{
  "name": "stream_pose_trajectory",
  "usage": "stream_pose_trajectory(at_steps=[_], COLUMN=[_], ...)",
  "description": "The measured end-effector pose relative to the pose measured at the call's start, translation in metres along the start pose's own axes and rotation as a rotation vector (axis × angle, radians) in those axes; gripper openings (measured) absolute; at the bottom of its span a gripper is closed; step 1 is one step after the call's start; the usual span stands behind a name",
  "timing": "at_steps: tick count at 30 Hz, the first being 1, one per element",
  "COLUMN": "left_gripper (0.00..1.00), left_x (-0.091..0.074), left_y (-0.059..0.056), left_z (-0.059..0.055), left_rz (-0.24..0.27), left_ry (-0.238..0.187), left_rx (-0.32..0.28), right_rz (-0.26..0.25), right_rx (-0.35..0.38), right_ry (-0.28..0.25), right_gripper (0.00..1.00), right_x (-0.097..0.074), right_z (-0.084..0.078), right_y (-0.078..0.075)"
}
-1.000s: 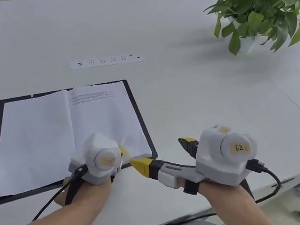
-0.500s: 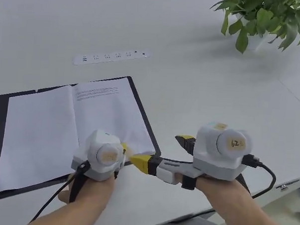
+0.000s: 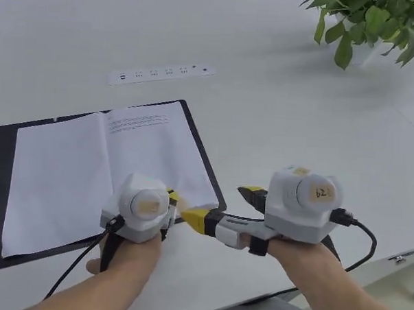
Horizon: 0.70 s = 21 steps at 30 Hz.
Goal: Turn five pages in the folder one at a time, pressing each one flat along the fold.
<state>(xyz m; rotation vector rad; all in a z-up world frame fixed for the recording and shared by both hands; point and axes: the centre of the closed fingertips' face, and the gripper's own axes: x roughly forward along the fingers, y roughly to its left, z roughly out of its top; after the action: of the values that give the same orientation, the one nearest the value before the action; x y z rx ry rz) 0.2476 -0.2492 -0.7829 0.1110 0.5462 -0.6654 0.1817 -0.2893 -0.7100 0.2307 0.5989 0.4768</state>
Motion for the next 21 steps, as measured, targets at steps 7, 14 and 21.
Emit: stream_pose_trajectory(at_steps=[7, 14, 21], left_gripper=[0.00, 0.00, 0.00], left_x=[0.000, 0.000, 0.000], left_y=[0.000, 0.000, 0.000], left_z=[0.000, 0.000, -0.001], left_rz=[-0.004, -0.003, -0.003], left_ry=[-0.001, -0.007, -0.008], left_rx=[0.012, 0.017, 0.012], right_rz=[0.000, -0.014, -0.020], right_rx=[0.165, 0.251, 0.278], right_ry=[0.018, 0.042, 0.055], right_gripper=[0.55, 0.44, 0.44], right_x=[0.017, 0.027, 0.031], right_z=[-0.008, -0.018, -0.025], right_y=[-0.010, -0.020, -0.021])
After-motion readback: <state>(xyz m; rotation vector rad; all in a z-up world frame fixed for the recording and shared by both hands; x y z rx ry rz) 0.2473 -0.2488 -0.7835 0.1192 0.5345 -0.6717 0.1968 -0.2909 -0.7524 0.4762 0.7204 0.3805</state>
